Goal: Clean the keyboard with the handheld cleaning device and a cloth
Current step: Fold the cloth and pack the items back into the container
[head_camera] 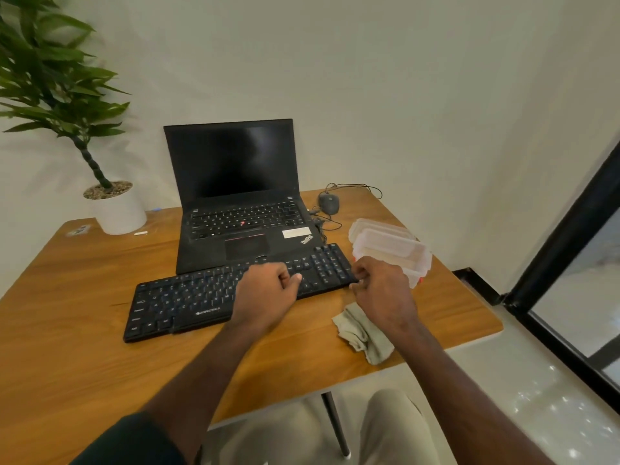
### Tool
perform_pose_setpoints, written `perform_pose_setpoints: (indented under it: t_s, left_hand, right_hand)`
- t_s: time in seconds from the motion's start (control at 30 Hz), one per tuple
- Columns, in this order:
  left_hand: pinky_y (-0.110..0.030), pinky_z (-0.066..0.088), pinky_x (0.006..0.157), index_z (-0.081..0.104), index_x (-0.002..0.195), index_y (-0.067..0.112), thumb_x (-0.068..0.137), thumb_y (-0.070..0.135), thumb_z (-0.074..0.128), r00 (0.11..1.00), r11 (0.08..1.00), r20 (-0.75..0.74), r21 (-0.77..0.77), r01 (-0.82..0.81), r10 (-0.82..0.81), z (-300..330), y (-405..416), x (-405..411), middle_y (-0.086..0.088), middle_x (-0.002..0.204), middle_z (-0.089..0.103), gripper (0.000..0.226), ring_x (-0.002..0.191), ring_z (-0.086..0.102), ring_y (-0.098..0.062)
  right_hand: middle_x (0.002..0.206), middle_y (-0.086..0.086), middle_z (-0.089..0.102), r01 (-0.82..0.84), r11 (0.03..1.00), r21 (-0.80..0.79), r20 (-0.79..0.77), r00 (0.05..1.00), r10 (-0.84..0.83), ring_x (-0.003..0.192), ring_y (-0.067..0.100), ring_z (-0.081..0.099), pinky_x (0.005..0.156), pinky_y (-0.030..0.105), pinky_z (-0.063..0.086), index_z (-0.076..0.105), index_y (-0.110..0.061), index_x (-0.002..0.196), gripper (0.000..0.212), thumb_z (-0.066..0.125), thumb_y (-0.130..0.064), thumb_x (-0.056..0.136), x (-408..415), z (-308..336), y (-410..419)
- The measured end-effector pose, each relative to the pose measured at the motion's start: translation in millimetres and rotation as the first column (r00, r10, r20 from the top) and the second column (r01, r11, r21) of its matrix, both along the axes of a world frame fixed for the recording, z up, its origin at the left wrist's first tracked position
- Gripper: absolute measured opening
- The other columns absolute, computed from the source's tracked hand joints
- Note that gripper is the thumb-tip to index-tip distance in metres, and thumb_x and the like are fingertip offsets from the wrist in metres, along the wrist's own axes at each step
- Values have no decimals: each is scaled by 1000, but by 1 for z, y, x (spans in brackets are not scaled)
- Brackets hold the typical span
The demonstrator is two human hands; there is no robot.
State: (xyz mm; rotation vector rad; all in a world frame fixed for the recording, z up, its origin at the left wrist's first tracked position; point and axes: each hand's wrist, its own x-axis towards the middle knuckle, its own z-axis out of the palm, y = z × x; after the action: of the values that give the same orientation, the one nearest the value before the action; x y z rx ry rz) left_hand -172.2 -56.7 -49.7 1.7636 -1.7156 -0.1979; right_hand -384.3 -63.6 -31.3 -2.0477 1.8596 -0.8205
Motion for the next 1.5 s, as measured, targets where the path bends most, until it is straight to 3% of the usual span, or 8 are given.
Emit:
perform_pose_setpoints:
  t_s: [0.33, 0.67, 0.73, 0.83, 0.97, 1.13, 1.3, 1.5]
  left_hand:
    - [-36, 58, 71, 59, 69, 25, 93, 47, 61, 980, 983, 109, 99, 153, -164, -20, -6, -50, 11, 66, 60, 33, 65, 57, -4]
    - [-30, 49, 69, 61, 83, 29, 97, 45, 56, 959, 954, 72, 146, 260, -273, -20, -4, -49, 14, 81, 59, 22, 75, 54, -1]
    - [-29, 47, 72, 65, 97, 29, 97, 46, 55, 939, 926, 16, 177, 334, -342, -18, -3, -48, 14, 92, 60, 19, 83, 55, -2]
    - [-22, 48, 80, 60, 129, 30, 98, 43, 59, 859, 856, -297, 189, 482, -418, -13, -2, -44, 11, 113, 60, 34, 100, 59, -6]
    - [-26, 54, 72, 62, 130, 19, 94, 37, 64, 513, 707, -821, 207, 676, -250, -3, 0, -43, -6, 111, 71, 40, 96, 69, -19]
    - [-33, 59, 74, 66, 120, 4, 92, 21, 69, 429, 705, -889, 204, 680, -157, 4, -2, -48, -19, 107, 74, 33, 94, 72, -28]
    - [-57, 53, 97, 64, 122, 1, 87, 19, 70, 301, 785, -952, 146, 602, -53, 4, -13, -46, -24, 114, 71, 40, 110, 67, -42]
    - [-44, 60, 83, 63, 109, 1, 79, 12, 77, 325, 749, -933, 104, 654, -154, 17, -28, -66, -18, 101, 73, 35, 95, 71, -32]
  right_hand:
    - [102, -3, 73, 118, 980, 157, -174, 981, -90, 86, 9, 64, 72, 23, 54, 73, -23, 106, 19, 69, -37, 93, -40, -7, 35]
    - [122, 7, 66, 130, 975, 179, -363, 930, -57, 113, 24, 60, 91, 36, 55, 55, -17, 126, 45, 66, -46, 94, -13, -23, 43]
    - [121, 2, 67, 84, 983, 162, -267, 963, -38, 112, 21, 60, 92, 36, 54, 57, -19, 126, 45, 72, -41, 90, -14, -21, 41]
    - [107, -11, 71, -74, 988, 134, 142, 988, 55, 100, 10, 66, 88, 32, 55, 70, -23, 115, 32, 78, -30, 85, -23, -15, 36]
    - [95, 3, 75, -313, 944, 108, 609, 771, 186, 89, 20, 72, 78, 36, 60, 75, -16, 104, 18, 79, -19, 86, -32, -2, 29]
    - [110, 16, 71, -320, 925, 204, 719, 691, 80, 100, 31, 71, 81, 44, 63, 72, -19, 109, 36, 87, -26, 78, -34, 3, 20]
    - [102, 14, 77, -346, 889, 299, 790, 612, -27, 86, 23, 72, 63, 27, 54, 71, -6, 110, 27, 74, -24, 90, -47, 8, 18]
    - [112, 15, 71, -351, 911, 218, 842, 539, 6, 104, 31, 70, 79, 39, 60, 64, -8, 112, 30, 78, -14, 86, -53, 10, 6]
